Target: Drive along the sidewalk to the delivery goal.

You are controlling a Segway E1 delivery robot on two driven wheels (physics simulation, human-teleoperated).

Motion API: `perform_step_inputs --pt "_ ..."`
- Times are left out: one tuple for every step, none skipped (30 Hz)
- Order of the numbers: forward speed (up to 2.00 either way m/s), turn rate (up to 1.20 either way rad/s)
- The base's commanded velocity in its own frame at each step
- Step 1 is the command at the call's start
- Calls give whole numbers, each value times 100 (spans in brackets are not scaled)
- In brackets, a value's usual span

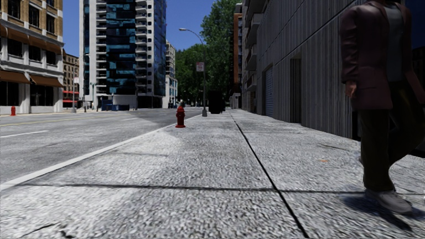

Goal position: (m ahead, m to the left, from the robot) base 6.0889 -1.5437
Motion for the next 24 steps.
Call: perform_step_inputs --pt "163 -56" --pt "163 -56" --pt "163 -56" --pt "163 -56" --pt "163 -56" --pt "163 -56" --pt "163 -56" --pt "163 -56" --pt "163 -56" --pt "163 -56" --pt "163 -56" --pt "163 -56" --pt "163 -56" --pt "163 -56" --pt "163 -56" --pt "163 -56" --pt "163 -56" --pt "163 -56" --pt "163 -56" --pt "163 -56" --pt "162 -56" --pt "160 -56" --pt "160 -56" --pt "157 -56"
